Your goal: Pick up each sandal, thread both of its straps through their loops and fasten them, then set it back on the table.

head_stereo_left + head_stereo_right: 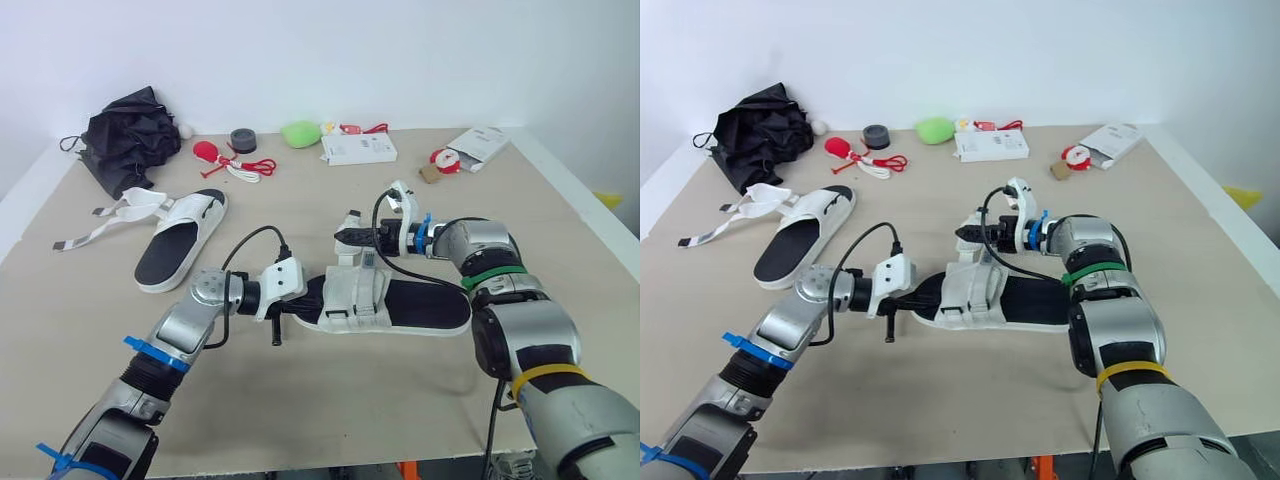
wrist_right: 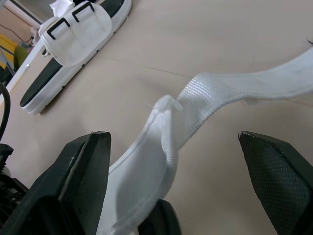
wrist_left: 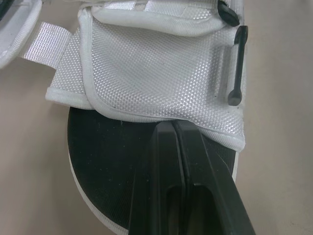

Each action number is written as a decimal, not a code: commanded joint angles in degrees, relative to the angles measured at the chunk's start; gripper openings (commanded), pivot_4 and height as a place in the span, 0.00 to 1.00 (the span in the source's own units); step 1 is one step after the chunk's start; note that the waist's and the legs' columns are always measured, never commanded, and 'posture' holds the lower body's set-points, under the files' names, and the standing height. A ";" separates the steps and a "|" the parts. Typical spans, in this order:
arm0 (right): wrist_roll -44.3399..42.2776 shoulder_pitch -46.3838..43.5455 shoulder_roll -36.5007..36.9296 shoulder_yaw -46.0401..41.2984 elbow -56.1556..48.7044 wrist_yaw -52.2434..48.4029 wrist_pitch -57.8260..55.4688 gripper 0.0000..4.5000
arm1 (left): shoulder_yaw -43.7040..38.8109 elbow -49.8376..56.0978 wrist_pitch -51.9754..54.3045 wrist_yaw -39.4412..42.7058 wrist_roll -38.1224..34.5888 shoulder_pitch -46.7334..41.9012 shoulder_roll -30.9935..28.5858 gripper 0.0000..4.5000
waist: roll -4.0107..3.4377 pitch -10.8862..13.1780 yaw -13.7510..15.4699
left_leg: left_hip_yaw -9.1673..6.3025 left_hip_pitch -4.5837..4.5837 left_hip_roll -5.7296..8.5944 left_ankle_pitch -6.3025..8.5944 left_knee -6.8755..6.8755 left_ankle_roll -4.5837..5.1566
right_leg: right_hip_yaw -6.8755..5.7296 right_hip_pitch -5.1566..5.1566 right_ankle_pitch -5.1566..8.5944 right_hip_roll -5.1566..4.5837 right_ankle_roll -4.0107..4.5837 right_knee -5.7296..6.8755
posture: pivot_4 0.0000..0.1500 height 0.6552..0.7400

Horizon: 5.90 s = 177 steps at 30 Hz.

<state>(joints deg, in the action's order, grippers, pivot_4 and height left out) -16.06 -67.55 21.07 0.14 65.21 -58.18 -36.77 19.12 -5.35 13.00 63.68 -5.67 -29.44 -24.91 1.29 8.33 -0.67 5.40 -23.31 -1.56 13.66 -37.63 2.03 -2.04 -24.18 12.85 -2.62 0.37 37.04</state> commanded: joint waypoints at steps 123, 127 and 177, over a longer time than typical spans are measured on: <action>-61.84 43.42 23.44 12.24 -92.59 51.21 -27.03 0.98 | 6.47 -7.19 0.55 3.00 2.07 0.63 0.96 0.00 | 0.62 -0.11 1.22 | -0.20 0.68 -0.01 0.15 -0.01 -0.32 | -0.29 0.82 0.53 -0.20 -0.65 -0.22 | 1.00 1.00; -57.82 41.22 21.20 12.92 -91.20 50.73 -29.10 0.98 | 6.56 -6.05 1.26 2.77 1.87 1.38 0.58 0.00 | 0.62 -0.11 1.08 | -0.20 0.69 -0.03 0.15 0.00 -0.32 | -0.30 0.80 0.55 -0.20 -0.63 -0.21 | 1.00 1.00; -41.84 11.10 23.72 18.77 -61.39 10.91 -45.87 0.03 | 6.32 -6.11 0.76 1.58 2.45 2.71 1.57 0.00 | 0.53 -0.18 1.34 | -0.25 -0.01 0.03 0.34 0.05 -0.02 | -0.79 0.52 0.16 -0.49 -0.41 -0.97 | 1.00 1.00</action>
<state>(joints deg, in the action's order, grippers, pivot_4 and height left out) -60.06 -54.76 44.97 18.39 2.80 -44.34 -83.66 21.50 -8.11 10.51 65.19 -6.74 -30.19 -21.94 1.81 8.15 0.67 5.15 -23.34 -1.53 14.01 -37.57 2.03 -2.88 -23.67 12.96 -3.13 0.11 36.08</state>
